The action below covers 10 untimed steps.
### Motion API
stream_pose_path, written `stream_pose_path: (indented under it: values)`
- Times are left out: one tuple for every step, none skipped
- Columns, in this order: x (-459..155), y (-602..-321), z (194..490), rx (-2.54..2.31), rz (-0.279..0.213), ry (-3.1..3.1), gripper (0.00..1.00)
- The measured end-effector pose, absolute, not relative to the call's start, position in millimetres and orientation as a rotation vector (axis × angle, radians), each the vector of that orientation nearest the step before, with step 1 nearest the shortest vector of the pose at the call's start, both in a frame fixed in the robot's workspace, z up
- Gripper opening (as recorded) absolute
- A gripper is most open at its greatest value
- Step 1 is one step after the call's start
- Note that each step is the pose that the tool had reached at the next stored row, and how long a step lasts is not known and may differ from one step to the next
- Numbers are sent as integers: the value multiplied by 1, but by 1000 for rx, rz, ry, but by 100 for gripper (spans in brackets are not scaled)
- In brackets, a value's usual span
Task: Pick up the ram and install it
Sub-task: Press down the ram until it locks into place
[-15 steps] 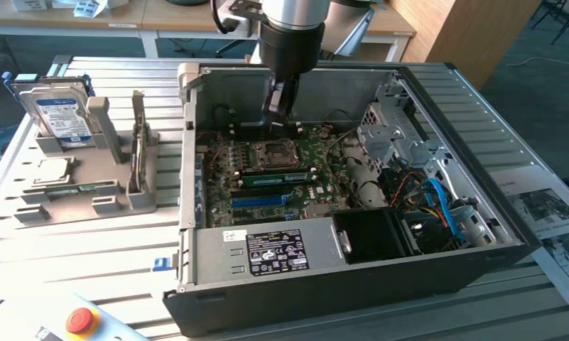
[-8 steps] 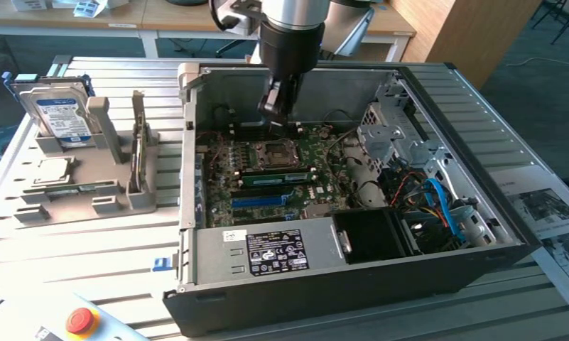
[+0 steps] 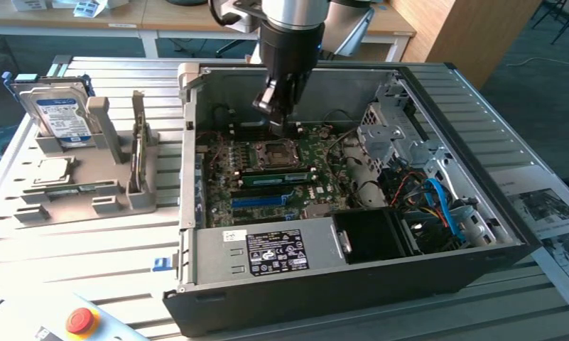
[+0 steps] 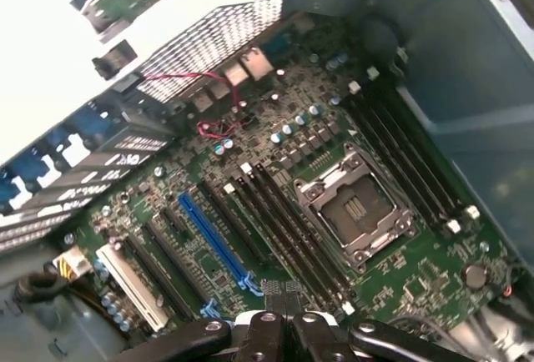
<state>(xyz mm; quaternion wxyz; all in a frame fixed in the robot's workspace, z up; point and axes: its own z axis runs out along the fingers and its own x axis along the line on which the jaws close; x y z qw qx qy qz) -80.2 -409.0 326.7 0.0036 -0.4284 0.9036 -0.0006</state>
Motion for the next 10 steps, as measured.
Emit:
stream_pose_path:
  values:
    - [-80,-409,327,-1317,-2,2844,10]
    - [-80,-409,327,-1292,-2,2855,10]
    - [-80,-409,327,-1266,-2,2867,10]
    - [-80,-409,327,-1241,-2,2878,10]
    - [-80,-409,327,-1215,-2,2889,10]
    - [-80,-409,327,-1187,-3,2901,10]
    - [-80,-409,327,-1160,-3,2912,10]
    - [-80,-409,327,-1134,-3,2922,10]
    - [-80,-409,327,-1108,-3,2932,10]
    - [-80,-409,327,-1081,-3,2942,10]
